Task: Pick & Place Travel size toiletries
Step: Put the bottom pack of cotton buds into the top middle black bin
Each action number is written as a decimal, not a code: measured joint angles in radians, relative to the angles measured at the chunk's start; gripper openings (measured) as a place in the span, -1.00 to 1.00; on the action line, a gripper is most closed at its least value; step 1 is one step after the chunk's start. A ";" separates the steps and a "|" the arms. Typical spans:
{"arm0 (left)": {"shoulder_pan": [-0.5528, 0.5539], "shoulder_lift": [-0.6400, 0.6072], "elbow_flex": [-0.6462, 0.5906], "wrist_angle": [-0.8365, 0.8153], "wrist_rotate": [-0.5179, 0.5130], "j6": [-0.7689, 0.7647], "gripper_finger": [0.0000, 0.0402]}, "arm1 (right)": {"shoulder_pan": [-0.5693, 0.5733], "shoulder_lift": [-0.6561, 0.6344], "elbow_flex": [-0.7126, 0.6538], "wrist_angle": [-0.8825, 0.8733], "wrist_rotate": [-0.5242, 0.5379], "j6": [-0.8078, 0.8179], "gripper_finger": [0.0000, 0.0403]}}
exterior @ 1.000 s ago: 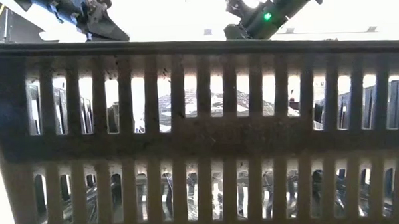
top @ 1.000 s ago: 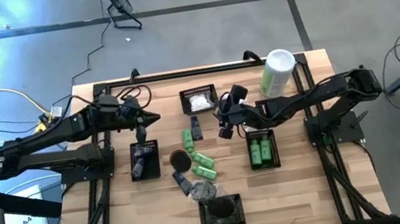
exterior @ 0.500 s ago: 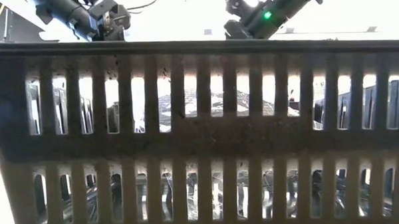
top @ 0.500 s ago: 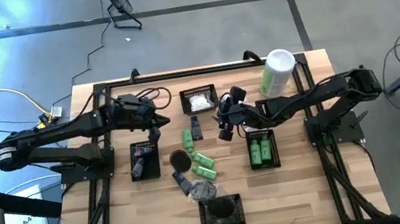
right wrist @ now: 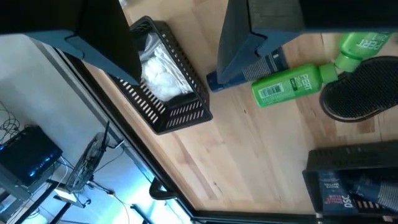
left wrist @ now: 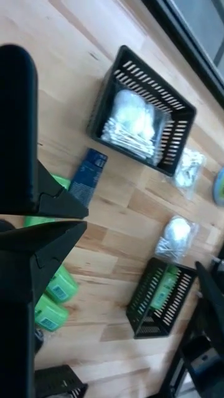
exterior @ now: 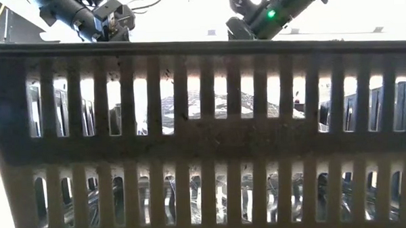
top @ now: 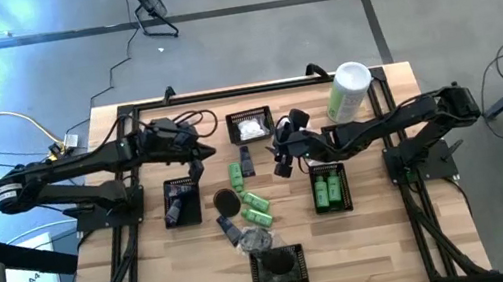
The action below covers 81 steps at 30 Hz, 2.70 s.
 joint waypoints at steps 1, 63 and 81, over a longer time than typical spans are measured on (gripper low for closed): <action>0.000 0.000 0.000 0.006 0.000 0.000 -0.92 | 0.000 0.000 0.000 -0.001 0.000 0.004 0.01; 0.000 0.004 0.000 0.004 0.000 0.056 -0.92 | -0.353 -0.170 -0.330 -0.636 -0.416 0.924 -0.97; 0.000 0.005 0.000 0.004 -0.003 0.056 -0.92 | -0.353 -0.070 -0.330 -0.570 -0.424 0.923 -0.99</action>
